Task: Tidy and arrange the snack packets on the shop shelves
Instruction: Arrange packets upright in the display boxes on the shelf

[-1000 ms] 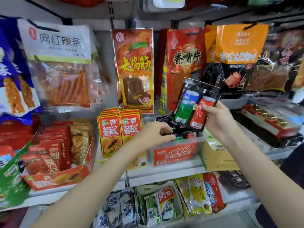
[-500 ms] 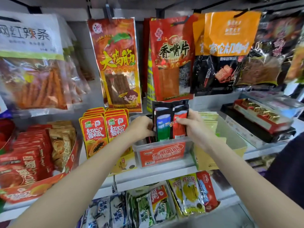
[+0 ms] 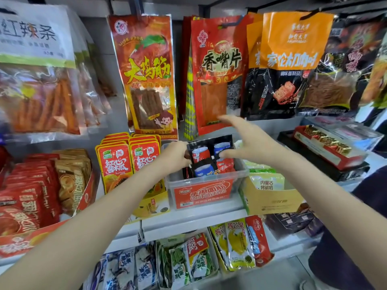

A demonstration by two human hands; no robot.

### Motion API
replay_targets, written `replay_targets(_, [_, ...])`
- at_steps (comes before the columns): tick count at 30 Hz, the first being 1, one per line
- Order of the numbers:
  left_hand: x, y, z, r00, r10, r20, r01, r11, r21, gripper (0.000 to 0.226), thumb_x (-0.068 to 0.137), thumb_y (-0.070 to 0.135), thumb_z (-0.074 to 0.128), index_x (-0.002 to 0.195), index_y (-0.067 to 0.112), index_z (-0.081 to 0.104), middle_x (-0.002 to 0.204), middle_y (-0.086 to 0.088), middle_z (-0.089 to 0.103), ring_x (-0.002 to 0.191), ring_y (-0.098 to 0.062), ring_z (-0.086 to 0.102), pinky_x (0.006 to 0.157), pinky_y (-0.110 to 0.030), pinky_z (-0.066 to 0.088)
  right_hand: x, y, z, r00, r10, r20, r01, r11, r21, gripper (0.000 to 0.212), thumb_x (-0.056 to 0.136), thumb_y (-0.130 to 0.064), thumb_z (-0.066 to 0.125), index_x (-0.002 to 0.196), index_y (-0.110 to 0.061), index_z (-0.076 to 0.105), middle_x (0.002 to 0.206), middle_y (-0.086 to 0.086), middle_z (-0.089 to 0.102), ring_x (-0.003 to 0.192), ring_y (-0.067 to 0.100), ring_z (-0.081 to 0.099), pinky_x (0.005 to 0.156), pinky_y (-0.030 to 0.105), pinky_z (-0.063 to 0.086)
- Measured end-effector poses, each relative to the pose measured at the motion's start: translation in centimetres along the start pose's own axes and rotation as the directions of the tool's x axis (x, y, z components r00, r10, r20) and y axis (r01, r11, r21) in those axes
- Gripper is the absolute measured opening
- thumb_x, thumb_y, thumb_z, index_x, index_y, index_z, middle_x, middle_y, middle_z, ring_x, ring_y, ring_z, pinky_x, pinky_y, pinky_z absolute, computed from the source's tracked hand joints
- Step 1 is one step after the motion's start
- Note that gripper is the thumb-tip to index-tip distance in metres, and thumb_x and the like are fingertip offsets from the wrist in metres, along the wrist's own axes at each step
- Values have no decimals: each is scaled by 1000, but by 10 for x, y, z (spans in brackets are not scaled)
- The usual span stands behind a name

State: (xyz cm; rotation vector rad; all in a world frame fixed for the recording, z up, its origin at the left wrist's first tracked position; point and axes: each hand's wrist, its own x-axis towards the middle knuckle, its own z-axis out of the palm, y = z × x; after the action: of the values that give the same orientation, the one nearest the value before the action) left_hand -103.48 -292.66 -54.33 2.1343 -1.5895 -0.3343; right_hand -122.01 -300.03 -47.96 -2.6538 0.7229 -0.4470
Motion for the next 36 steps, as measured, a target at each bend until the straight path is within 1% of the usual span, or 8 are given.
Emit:
replay_targets(4, [-5, -3, -2, 998, 66, 22, -64, 996, -59, 21, 82, 8, 65, 101, -2, 65, 103, -10, 66, 96, -23, 60, 83, -33, 49, 20, -33, 8, 954, -112, 279, 245, 828, -504, 70, 75, -35, 73, 132, -15, 37, 127, 5, 53, 115, 25, 50, 94, 39, 43])
replay_targets(10, [-9, 1, -8, 975, 117, 191, -112, 993, -40, 25, 82, 18, 68, 105, 10, 64, 103, -1, 61, 90, -14, 57, 79, -27, 48, 12, -11, 6, 944, 0, 329, 125, 925, -360, 12, 87, -13, 60, 94, -4, 59, 92, 9, 61, 83, 25, 56, 65, 31, 41])
replay_targets(15, [-9, 0, 2, 997, 32, -71, -41, 990, -137, 16, 81, 16, 69, 95, 9, 68, 90, 2, 57, 83, -10, 52, 71, -21, 40, 20, -3, 20, 877, 16, 480, 156, 936, -315, 11, 89, -7, 53, 81, -1, 58, 72, 4, 51, 72, 23, 47, 60, 30, 36])
replay_targets(20, [-9, -2, -3, 999, 45, 25, -41, 989, -142, 14, 81, 17, 69, 92, 10, 68, 91, 0, 62, 84, -12, 57, 66, -14, 43, 31, 0, 45, 811, 92, 579, 126, 937, -325, 9, 91, -3, 44, 85, -1, 50, 86, 13, 51, 77, 25, 46, 65, 34, 36])
replay_targets(24, [-21, -3, -12, 998, 66, -22, -69, 968, -240, 32, 88, 16, 60, 119, 23, 56, 125, 2, 54, 97, -8, 58, 85, -22, 45, 17, 2, 26, 918, 9, 397, 54, 987, -149, 23, 86, -16, 61, 108, -13, 58, 101, 2, 60, 95, 20, 57, 81, 33, 47])
replay_targets(27, [-42, -5, -23, 984, 179, 10, -168, 941, -295, 44, 92, 14, 54, 130, 35, 44, 135, 12, 41, 113, -4, 48, 88, -18, 40, -1, 12, 13, 975, 31, 220, 36, 956, -292, 27, 86, -26, 63, 112, -17, 64, 107, 1, 66, 97, 19, 61, 79, 29, 47])
replay_targets(33, [-47, 7, -16, 979, 173, 105, -169, 984, -48, 37, 86, 21, 63, 123, 23, 56, 107, 6, 55, 85, -6, 58, 68, -8, 42, -6, 3, 22, 974, -6, 227, 76, 950, -302, 24, 95, -13, 49, 110, -7, 66, 102, 11, 69, 93, 28, 63, 81, 33, 47])
replay_targets(36, [-48, 6, -18, 987, 90, 133, -78, 993, -90, 29, 85, 29, 64, 111, 16, 62, 99, 2, 65, 88, -11, 62, 77, -23, 51, 6, 4, 27, 963, -18, 269, 109, 939, -327, 24, 95, -8, 46, 109, -7, 65, 99, 13, 68, 85, 29, 63, 76, 36, 50])
